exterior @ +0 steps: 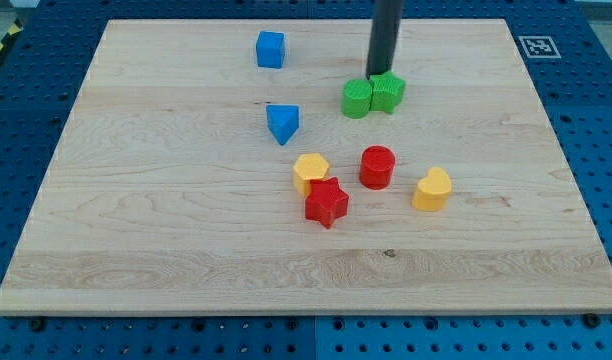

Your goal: Separate the green circle and green star

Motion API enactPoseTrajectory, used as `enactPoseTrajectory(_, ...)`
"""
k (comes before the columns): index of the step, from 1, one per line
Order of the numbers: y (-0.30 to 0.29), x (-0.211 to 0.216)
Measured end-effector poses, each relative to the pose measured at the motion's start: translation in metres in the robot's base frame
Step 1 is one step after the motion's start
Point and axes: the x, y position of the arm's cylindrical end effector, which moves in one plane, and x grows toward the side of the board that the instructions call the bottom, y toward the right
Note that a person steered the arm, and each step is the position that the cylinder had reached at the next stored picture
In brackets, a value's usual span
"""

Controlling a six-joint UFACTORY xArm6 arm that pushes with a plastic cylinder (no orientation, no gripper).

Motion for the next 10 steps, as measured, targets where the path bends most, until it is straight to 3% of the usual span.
enactPoseTrajectory(2, 0.002, 0.009)
enactPoseTrajectory(4, -0.090, 0.029)
enactPoseTrajectory(6, -0.110, 0.051)
enactPoseTrajectory(8, -0.103, 0.054)
enactPoseTrajectory(10, -0.057, 0.019)
